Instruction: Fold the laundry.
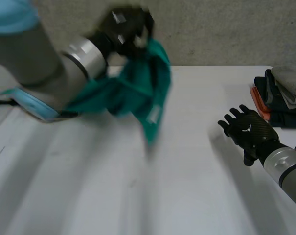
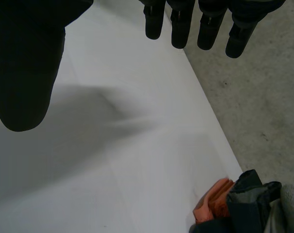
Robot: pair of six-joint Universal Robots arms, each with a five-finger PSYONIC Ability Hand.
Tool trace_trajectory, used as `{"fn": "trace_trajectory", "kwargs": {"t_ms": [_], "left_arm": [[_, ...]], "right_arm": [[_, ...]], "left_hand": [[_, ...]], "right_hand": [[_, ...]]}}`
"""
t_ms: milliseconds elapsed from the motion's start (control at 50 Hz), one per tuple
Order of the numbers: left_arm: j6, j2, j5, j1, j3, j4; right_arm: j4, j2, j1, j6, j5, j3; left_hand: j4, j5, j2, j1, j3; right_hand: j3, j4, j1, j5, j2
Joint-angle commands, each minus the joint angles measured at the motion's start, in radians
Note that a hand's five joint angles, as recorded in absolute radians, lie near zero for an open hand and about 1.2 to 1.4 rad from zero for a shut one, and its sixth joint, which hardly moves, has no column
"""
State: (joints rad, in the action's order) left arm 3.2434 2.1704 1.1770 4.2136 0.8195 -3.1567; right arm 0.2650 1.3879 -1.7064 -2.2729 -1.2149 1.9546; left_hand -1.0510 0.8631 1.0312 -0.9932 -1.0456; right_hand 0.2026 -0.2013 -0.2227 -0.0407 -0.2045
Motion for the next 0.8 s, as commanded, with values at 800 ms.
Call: {"fn": "trace_trajectory", "kwargs": {"t_ms": [800], "left_arm": [[0.524,0.364,0.193,0.183,-0.002,0.253]], "right_arm": [[-0.096,0.03,-0.087,-0.06,-0.103,0.001]], "left_hand": [[0.337,-0.323,-0.317,0.279,0.331]], "right_hand": [[-0.028,0.027,0.048,0.041,0.03]]}}
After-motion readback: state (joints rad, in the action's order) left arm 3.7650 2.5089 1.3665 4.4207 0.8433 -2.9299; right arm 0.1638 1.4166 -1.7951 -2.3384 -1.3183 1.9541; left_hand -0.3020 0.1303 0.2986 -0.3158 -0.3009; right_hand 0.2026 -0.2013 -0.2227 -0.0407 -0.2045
